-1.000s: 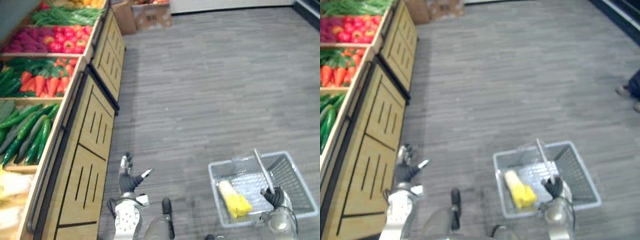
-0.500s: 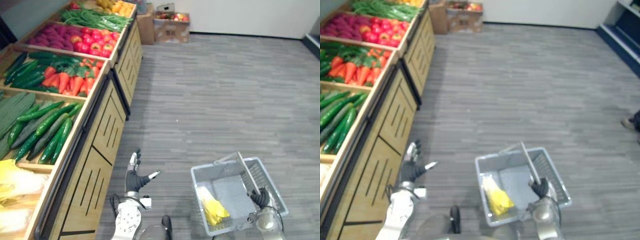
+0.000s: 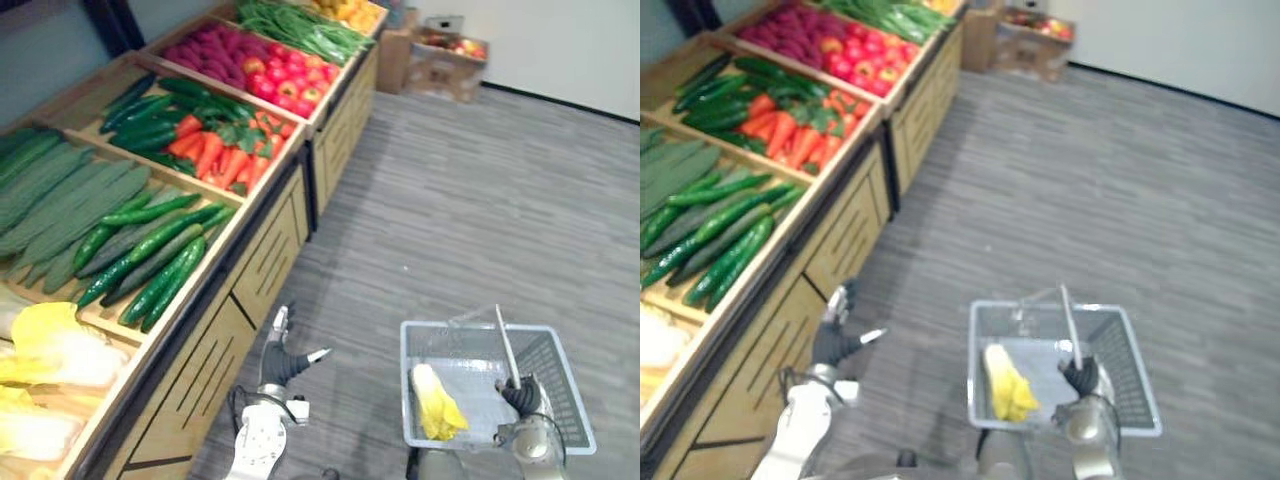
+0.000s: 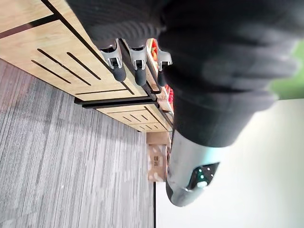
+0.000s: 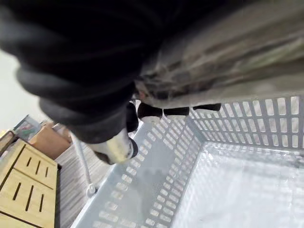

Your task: Pick vegetable in the basket

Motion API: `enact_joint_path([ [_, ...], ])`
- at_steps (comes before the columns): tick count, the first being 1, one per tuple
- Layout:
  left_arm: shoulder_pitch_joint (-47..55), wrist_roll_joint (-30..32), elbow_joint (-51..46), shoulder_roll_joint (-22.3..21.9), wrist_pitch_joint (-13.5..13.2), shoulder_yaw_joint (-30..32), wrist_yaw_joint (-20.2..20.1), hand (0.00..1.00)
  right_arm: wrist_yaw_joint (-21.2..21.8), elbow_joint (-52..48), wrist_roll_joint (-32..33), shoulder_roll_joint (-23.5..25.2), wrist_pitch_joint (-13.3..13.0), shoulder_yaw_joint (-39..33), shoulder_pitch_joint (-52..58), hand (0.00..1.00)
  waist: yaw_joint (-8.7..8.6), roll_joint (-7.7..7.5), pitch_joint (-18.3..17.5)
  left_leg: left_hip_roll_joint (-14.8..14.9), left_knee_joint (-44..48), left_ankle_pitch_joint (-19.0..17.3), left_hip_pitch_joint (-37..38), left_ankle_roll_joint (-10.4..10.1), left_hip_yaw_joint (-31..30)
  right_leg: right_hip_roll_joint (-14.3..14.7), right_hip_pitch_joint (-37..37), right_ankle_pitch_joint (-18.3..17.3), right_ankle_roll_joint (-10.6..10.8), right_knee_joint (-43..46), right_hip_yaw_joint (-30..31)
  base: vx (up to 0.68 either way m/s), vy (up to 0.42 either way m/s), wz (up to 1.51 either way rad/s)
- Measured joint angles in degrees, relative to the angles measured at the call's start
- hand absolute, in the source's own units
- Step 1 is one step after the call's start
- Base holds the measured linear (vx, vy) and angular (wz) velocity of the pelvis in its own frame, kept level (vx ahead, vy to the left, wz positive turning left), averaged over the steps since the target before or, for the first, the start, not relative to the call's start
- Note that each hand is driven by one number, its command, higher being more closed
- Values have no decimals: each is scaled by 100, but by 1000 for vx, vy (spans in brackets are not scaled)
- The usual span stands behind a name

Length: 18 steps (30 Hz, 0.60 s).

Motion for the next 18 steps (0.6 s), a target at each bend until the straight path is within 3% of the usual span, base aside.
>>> enact_joint_path([
  [1,-3,-3,86,-68,2,-5,0,0,2,16,0,-40,6,-3,-8,100,26,154,-26,162,134,-133,-14,-88,-4,130,0,3,62,107,-72,587,-430,13],
  [2,42,-38,135,-209,24,0,4,0,7,6,-1,-55,8,12,-99,100,32,394,-89,469,447,-202,-160,-200,36,409,18,-151,-127,213,-233,413,-335,-2],
  [3,24,-55,134,-274,27,5,3,0,7,5,-1,-60,7,17,-125,100,7,520,-143,656,929,-166,-433,-259,20,558,6,-297,-271,278,-376,405,-342,1],
  [5,-39,-73,138,-479,27,-3,-2,0,41,6,0,-96,7,30,-112,100,-8,592,-131,844,1836,97,-829,-356,16,675,124,-517,-510,414,-594,407,-372,28],
  [6,-100,-227,150,-568,26,1,-12,0,54,3,1,-108,7,32,-52,100,-54,569,-117,883,2597,498,-1087,-311,31,685,385,-712,-571,427,-732,415,-363,43],
  [8,-110,-324,201,-638,11,23,-16,0,50,-2,4,-215,10,29,83,100,-41,505,-70,1073,3619,932,-1438,-228,185,702,901,-852,-683,315,-897,352,-257,41],
  [11,-66,-629,260,-635,15,67,-49,0,-5,-18,15,-405,11,-32,236,100,-23,502,-60,1353,4292,605,-2052,-165,690,712,1530,-1024,-702,-131,-1099,271,-200,36],
  [13,-50,-731,299,-641,27,98,-102,0,-6,-31,48,-449,14,-113,209,100,27,547,-30,1333,4045,407,-2439,-214,793,741,1698,-1144,-724,-306,-1174,158,-61,22],
  [15,47,-729,370,-647,94,206,-161,0,-5,-25,52,-444,53,-218,209,100,98,570,-6,1063,2976,344,-2595,-221,868,711,1896,-1236,-677,-465,-1270,139,56,26],
  [16,80,-726,363,-647,97,243,-159,0,-5,-18,52,-452,62,-224,216,100,118,574,-14,965,2404,453,-2560,-196,894,701,1918,-1250,-637,-496,-1300,202,165,18],
  [17,137,-718,345,-653,98,306,-156,0,-5,-19,49,-498,62,-220,219,100,164,679,-19,839,1072,964,-2373,-189,1153,771,2051,-1275,-510,-603,-1344,192,167,12],
  [18,157,-710,345,-655,99,312,-157,0,-5,-18,49,-526,63,-224,234,100,160,763,-45,834,629,1176,-2297,-192,1206,840,2113,-1293,-457,-653,-1385,261,195,3],
])
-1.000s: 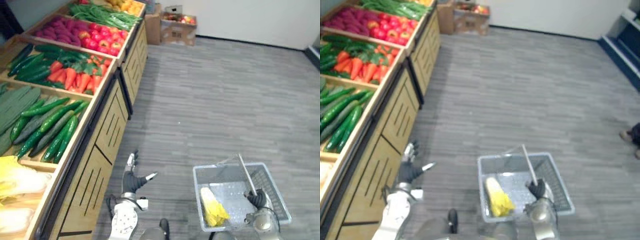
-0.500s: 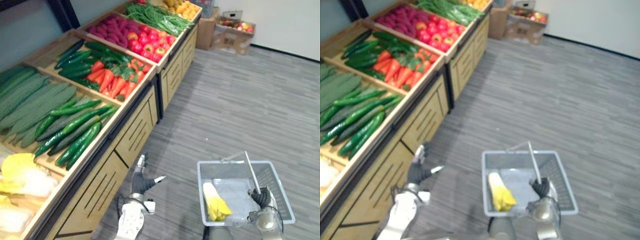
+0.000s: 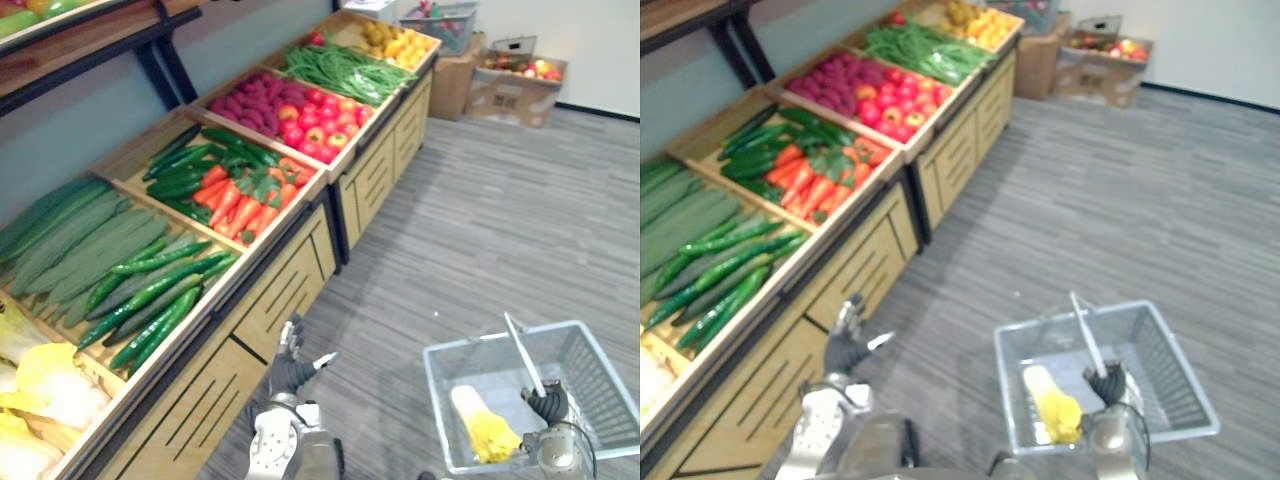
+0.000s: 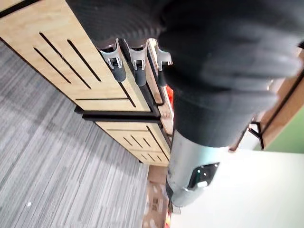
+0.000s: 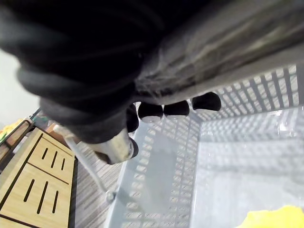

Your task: Pick vegetable in the basket

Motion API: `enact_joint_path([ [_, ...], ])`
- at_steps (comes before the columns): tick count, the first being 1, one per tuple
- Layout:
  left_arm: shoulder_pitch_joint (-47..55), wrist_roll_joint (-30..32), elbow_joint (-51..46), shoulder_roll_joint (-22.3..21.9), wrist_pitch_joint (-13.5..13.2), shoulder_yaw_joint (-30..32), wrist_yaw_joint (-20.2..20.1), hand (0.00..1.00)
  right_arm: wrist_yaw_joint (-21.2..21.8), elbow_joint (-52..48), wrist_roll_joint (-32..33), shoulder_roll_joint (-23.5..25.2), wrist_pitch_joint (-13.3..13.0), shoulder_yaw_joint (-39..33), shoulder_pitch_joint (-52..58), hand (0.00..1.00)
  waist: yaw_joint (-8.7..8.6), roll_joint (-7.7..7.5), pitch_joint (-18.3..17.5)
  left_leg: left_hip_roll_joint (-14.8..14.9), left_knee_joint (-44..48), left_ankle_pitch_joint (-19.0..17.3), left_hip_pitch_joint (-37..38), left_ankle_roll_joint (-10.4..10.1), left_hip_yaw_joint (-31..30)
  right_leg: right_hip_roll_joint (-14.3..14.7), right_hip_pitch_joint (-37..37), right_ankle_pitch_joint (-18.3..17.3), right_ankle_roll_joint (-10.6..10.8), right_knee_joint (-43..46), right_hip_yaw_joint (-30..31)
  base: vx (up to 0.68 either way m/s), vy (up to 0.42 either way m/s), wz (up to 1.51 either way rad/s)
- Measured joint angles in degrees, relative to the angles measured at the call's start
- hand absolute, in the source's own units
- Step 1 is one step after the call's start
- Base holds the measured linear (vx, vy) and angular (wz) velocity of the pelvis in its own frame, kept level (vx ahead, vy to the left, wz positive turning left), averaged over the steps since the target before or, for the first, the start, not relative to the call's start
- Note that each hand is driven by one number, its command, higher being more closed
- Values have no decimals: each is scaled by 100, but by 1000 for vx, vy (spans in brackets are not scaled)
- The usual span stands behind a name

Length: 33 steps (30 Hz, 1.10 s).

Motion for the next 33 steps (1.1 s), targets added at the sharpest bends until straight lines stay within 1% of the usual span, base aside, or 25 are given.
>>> enact_joint_path([
  [1,10,11,28,7,31,58,-1,0,7,58,-3,57,22,16,-23,100,51,-36,-18,-83,-340,569,157,283,67,1,103,12,125,-54,29,249,122,6],
  [2,9,31,7,26,43,105,-4,0,7,21,-5,121,9,29,3,100,75,-134,-75,-226,-575,660,264,357,119,-107,161,63,219,-167,26,309,106,6],
  [3,-46,47,5,8,42,190,-2,0,6,-15,-9,124,-6,24,-24,100,89,-286,-90,-378,-725,692,292,411,137,-218,168,106,295,-316,28,210,50,13],
  [5,-65,54,3,7,50,237,-3,0,21,4,-16,106,-3,30,-199,100,144,-431,-79,-492,-703,621,297,557,289,-358,198,193,436,-464,116,230,79,-10],
  [7,-66,55,-26,8,66,208,-13,0,56,45,-49,99,-1,73,-319,100,118,-486,-73,-589,-639,480,458,669,495,-507,345,275,568,-460,229,241,122,-23],
  [9,-31,118,-88,4,75,125,-20,0,76,253,-48,93,-6,210,-482,100,142,-471,-64,-527,-634,62,846,630,598,-676,38,53,891,857,364,158,139,-33],
  [10,-31,169,-89,16,79,87,-37,0,97,288,-49,96,-6,253,-490,100,132,-451,-77,-505,-629,-35,928,605,600,-761,-174,23,933,1452,400,98,159,-22],
  [11,-30,286,-144,61,79,46,-52,0,123,291,-49,140,-18,325,-480,100,120,-490,-100,-533,-634,-185,1091,640,624,-999,-683,90,1030,2737,549,111,159,-4],
  [12,3,289,-227,205,79,30,-59,0,132,291,-50,221,-25,399,-469,100,104,-703,-80,-669,-644,-281,1247,649,579,-1272,-1126,424,1142,3810,764,139,135,10],
  [13,-7,291,-234,298,81,13,-65,0,140,295,-50,269,-25,409,-449,100,92,-787,-84,-726,-657,-307,1329,661,526,-1361,-1301,698,1140,4202,854,224,73,48],
  [14,-14,292,-236,464,94,-27,-72,0,144,309,-49,341,-23,402,-417,100,34,-859,-72,-777,-673,-321,1514,720,267,-1427,-1570,1486,1085,4801,971,222,7,69],
  [15,-14,293,-239,507,94,-77,-74,0,157,321,-51,351,-23,415,-376,100,-16,-859,-72,-751,-679,-334,1569,730,99,-1415,-1670,1746,1115,5050,1008,296,-18,103],
  [16,6,296,-239,596,91,-92,-74,0,214,340,-49,373,-25,417,-319,100,-61,-830,-49,-702,-674,-333,1670,726,-150,-1381,-1831,1217,833,5313,985,278,-35,102],
  [18,58,294,-238,661,92,-76,-64,0,220,308,-48,374,-39,404,-329,100,-64,-840,-55,-674,-784,-337,1813,722,-518,-1382,-2104,484,532,5104,766,304,-72,113],
  [19,58,293,-238,665,92,-78,-75,0,220,272,-48,372,-61,399,-367,100,-66,-838,-55,-665,-845,-344,1891,709,-738,-1374,-2193,370,385,4554,713,246,-109,101],
  [20,57,291,-238,665,91,-81,-83,0,220,265,-48,372,-74,399,-390,100,-68,-828,-61,-653,-856,-361,1903,680,-842,-1362,-2242,361,368,4182,742,247,-144,88],
  [23,31,281,-223,669,86,-76,-111,0,221,269,-47,371,-95,396,-544,100,-28,-699,-26,-429,-616,-645,1896,390,-1378,-1199,-2260,442,413,2119,1375,274,-223,87],
  [25,35,278,-219,669,85,-75,-109,0,222,270,-48,371,-94,396,-573,100,41,-646,-39,-255,-383,-894,1894,200,-1555,-1210,-2255,520,534,1533,1634,302,-347,54],
  [26,15,279,-215,669,81,-71,-108,0,222,270,-53,371,-87,393,-571,100,92,-649,-48,-113,-182,-1099,1888,-4,-1684,-1222,-2238,578,626,1179,1787,391,-516,69],
  [27,-18,280,-191,674,79,-64,-106,0,227,279,-64,371,-40,392,-522,100,102,-714,-72,18,-81,-1275,1883,-262,-1847,-1267,-2222,685,800,922,1901,410,-618,70],
  [29,-38,280,-186,682,79,-55,-98,0,227,278,-61,373,-40,382,-467,100,89,-917,-125,90,-83,-1402,1890,-477,-2032,-1332,-2118,726,870,827,1906,270,-493,74],
  [30,-111,280,65,559,82,-53,-98,0,227,306,-55,264,-17,243,-468,100,67,-715,-90,407,-109,-1546,1926,-759,-2266,-1162,-2033,997,1137,1022,1681,220,-569,84],
  [31,-164,278,258,250,156,-64,-105,0,219,334,-51,127,52,89,-520,100,83,-387,-121,855,-101,-1328,1792,-928,-2304,-818,-2030,783,842,1208,1304,321,-795,75],
  [32,-150,278,254,152,161,-56,-98,0,219,341,-50,103,76,32,-555,100,82,-327,-122,962,-106,-1096,1771,-948,-2296,-752,-2064,721,744,1366,1211,264,-734,69],
  [33,-126,281,253,45,163,-53,-86,0,215,403,-46,85,120,-8,-609,100,87,-269,-128,1061,-182,-517,1620,-990,-2301,-737,-2078,557,509,1623,970,192,-569,84],
])
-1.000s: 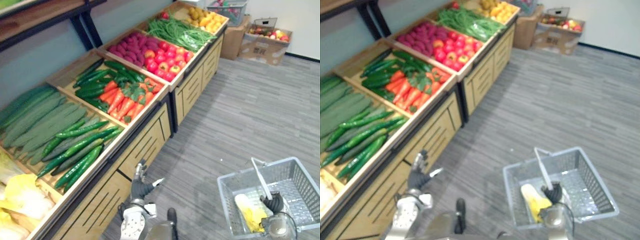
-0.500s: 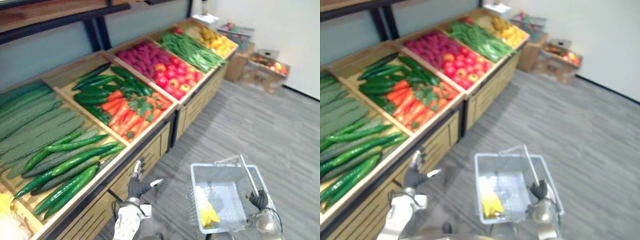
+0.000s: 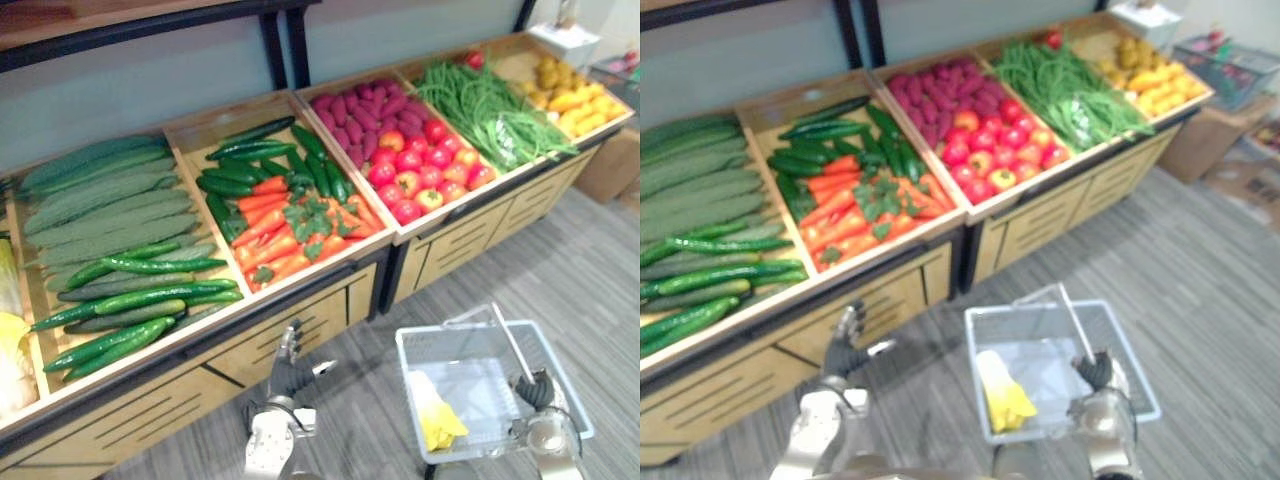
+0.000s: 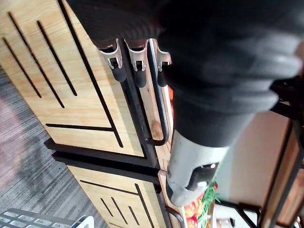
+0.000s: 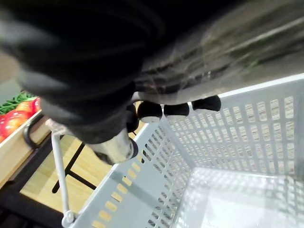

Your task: Pick vegetable in the basket

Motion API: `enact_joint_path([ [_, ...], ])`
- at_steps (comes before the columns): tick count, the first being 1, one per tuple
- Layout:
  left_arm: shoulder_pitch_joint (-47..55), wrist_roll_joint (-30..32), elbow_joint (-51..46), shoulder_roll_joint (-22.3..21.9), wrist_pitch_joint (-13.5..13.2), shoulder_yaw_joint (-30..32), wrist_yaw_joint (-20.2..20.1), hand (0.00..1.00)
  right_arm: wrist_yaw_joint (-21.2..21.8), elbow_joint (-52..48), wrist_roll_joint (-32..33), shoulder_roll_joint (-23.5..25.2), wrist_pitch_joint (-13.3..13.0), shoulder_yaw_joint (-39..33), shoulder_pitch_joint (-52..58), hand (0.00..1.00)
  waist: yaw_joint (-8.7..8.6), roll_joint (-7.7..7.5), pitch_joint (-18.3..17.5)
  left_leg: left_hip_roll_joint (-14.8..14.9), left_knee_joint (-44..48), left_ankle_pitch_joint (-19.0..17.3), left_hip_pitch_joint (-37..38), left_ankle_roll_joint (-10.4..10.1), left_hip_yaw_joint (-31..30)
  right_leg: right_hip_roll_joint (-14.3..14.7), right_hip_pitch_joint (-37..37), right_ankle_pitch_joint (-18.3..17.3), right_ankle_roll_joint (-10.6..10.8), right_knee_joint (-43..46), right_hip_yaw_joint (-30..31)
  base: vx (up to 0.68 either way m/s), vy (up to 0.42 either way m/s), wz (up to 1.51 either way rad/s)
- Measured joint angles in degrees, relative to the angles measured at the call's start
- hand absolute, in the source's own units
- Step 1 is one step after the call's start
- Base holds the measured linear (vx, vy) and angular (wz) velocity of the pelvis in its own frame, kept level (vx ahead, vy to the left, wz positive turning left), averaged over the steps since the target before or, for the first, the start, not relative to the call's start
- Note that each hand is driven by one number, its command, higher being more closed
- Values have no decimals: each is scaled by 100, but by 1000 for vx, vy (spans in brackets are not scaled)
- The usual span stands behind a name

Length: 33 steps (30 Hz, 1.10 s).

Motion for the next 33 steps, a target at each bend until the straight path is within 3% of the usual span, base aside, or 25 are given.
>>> enact_joint_path([
  [2,-62,-25,-20,-102,-3,-5,59,0,-22,4,3,-45,18,3,-1,100,-52,-83,40,75,-155,1093,-384,246,73,-80,143,-192,-285,73,-643,121,-486,131],
  [3,-84,-25,-26,-113,-6,-4,70,0,-24,8,4,-65,20,2,0,100,-101,-91,43,110,-216,1361,-499,352,182,-85,231,-220,-331,-31,-849,106,-485,154],
  [4,-91,-39,-27,-137,-16,-2,80,0,-44,38,13,-112,23,-1,-7,100,-149,-84,45,160,-139,1543,-750,527,681,-66,416,-261,-402,-292,-1248,57,-496,148],
  [5,-88,-56,-25,-152,-12,-16,68,0,-93,96,17,-136,23,-48,13,100,-162,-71,49,167,87,1452,-933,530,1454,-21,598,-213,-478,-560,-1561,29,-464,136],
  [6,-71,-61,-27,-151,-12,-17,58,0,-114,113,26,-143,23,-64,47,100,-167,-73,50,149,155,1384,-928,558,1842,10,697,-189,-514,-693,-1694,-23,-391,113],
  [7,0,-64,-29,-147,-12,-14,30,0,-127,115,40,-148,21,-111,131,100,-164,-67,48,42,149,1248,-866,666,2515,61,888,-170,-543,-888,-1945,-41,-246,96],
  [8,13,-64,-28,-139,-10,-14,4,0,-137,116,41,-148,21,-157,187,100,-192,-71,51,-37,34,1147,-796,778,2943,94,980,-173,-547,-979,-2084,-52,-221,104],
  [9,48,-64,-40,-137,-11,-9,-35,0,-186,118,44,-147,22,-235,198,100,-182,-67,48,-175,-293,1094,-674,764,3381,164,1055,-171,-487,-1169,-2254,-41,-122,74],
  [11,126,-61,-43,-136,-10,-5,-54,0,-226,116,53,-143,19,-289,190,100,-169,-65,47,-369,-715,1095,-516,764,3585,180,1058,-117,-397,-1263,-2326,-32,-6,37],
  [16,114,-27,-45,-56,0,-5,-136,0,-225,116,91,14,22,-493,285,100,-241,-73,45,-642,-1125,1193,-474,878,3526,9,1087,55,-321,-1282,-2574,-7,82,36],
  [17,-110,-2,-44,1,9,-13,-127,0,-229,181,125,113,18,-667,208,100,-301,-87,44,-886,-1288,1286,-499,982,3336,-55,1294,453,-257,-1722,-2762,11,106,53],
  [21,-162,2,-44,25,9,-67,-137,0,-228,293,261,277,-3,-664,98,100,-304,-123,45,-925,-1293,1283,-495,983,3318,-17,1358,550,-257,-1876,-2770,2,23,11],
  [23,-156,2,-45,42,9,-89,-144,0,-226,331,260,287,0,-666,102,100,-301,-216,99,-972,-1291,1228,-432,988,3350,-141,1350,469,-210,-1725,-2748,9,42,-6],
  [24,-111,10,-46,83,16,-128,-149,0,-225,334,252,298,18,-669,118,100,-301,-250,120,-1058,-1278,1082,-301,1017,3390,-374,1252,174,-94,-1232,-2654,34,89,-22],
  [26,-21,50,-149,239,12,-28,-94,0,-226,335,259,422,26,-667,145,100,-297,-418,124,-1148,-1270,945,-181,1029,3556,-707,920,-115,-122,-345,-2157,5,60,-33],
  [28,-43,176,-210,442,11,162,37,0,-225,329,267,632,8,-649,147,100,-321,-547,148,-1166,-1300,968,-128,1031,3603,-593,840,-47,-21,-436,-1350,36,27,-20],
  [29,-63,221,-260,485,1,305,105,0,-221,339,281,698,9,-647,131,100,-293,-646,156,-1170,-1400,1066,-134,996,3647,-482,860,23,-19,-709,-1242,62,0,-14],
  [31,-88,221,-260,465,2,409,181,0,-223,336,334,700,5,-661,123,100,-307,-706,152,-1187,-1591,1223,-129,1040,3635,-385,878,162,1,-940,-1112,25,-5,-6],
  [32,-93,218,109,410,3,615,265,0,-208,360,714,704,-65,-588,91,100,-303,-466,118,-1286,-1855,1424,-36,1063,3214,-180,1367,296,-57,-1666,-1228,15,4,3],
  [33,-94,218,109,410,3,615,265,0,-208,360,714,704,-65,-588,91,100,-303,-466,118,-1286,-1855,1424,-36,1063,3214,-180,1367,296,-57,-1666,-1228,0,0,0],
])
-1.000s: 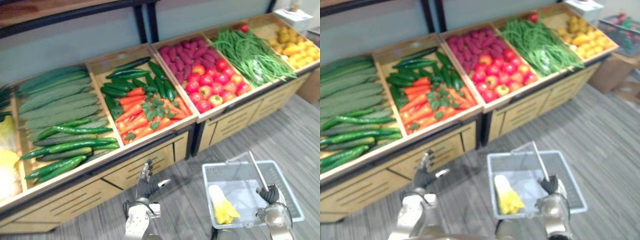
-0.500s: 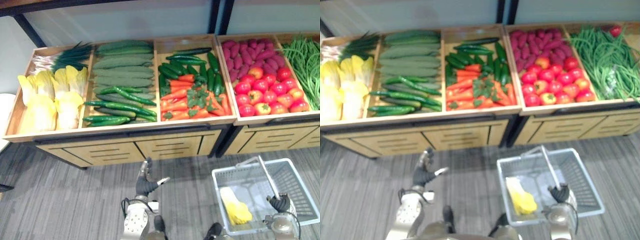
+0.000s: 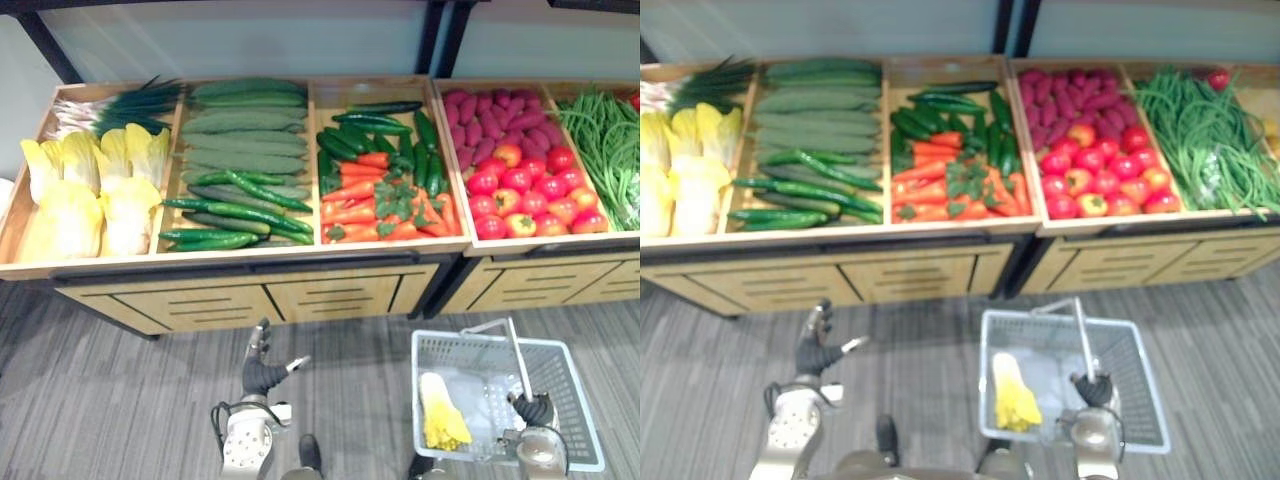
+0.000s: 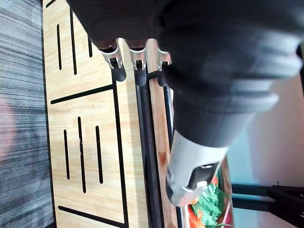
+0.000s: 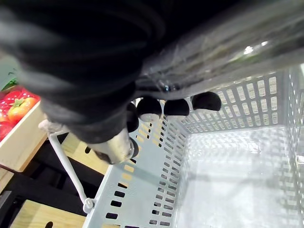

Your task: Pick vegetable in the basket

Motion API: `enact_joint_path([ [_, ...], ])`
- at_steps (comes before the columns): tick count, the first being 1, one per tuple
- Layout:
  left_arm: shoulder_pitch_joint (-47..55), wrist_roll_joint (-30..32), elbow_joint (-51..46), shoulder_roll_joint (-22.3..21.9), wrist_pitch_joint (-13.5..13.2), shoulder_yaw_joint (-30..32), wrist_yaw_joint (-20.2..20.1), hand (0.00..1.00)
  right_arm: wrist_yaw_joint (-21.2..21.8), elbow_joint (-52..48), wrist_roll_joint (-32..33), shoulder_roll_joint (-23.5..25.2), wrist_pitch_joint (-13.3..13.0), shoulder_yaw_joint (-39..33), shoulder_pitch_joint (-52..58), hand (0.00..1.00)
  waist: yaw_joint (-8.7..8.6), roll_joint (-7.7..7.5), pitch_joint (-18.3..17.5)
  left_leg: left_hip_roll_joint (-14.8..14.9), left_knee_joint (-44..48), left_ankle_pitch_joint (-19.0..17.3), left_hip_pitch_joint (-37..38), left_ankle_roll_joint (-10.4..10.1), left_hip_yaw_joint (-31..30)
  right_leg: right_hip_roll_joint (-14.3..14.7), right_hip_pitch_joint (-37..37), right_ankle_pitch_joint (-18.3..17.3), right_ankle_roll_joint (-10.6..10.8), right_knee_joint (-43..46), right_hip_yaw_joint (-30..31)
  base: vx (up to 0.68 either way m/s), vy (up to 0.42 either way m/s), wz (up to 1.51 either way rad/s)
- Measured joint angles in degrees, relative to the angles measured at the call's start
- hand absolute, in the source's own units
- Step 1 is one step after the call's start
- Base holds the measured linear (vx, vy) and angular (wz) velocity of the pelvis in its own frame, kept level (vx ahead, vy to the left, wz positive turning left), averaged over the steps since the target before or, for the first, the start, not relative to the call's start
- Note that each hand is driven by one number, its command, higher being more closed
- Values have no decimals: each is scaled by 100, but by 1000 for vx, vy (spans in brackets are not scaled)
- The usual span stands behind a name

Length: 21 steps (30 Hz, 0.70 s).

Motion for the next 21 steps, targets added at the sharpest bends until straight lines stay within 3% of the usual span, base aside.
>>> enact_joint_path([
  [6,5,3,3,-4,1,44,5,0,11,0,4,0,-1,0,2,100,0,6,-3,3,4,-1,7,-1,12,8,4,0,0,-7,22,0,0,0],
  [16,61,284,522,-135,223,945,341,0,492,-6,231,-38,-119,374,122,100,8,89,-73,62,3,-33,212,-45,-147,147,188,-14,-22,-78,303,-4,-7,-3],
  [21,60,285,576,-225,306,1092,480,0,495,-7,226,-40,-130,526,140,100,17,84,-89,50,-16,-47,210,-66,-420,169,173,-29,-40,-59,413,-15,-10,-2],
])
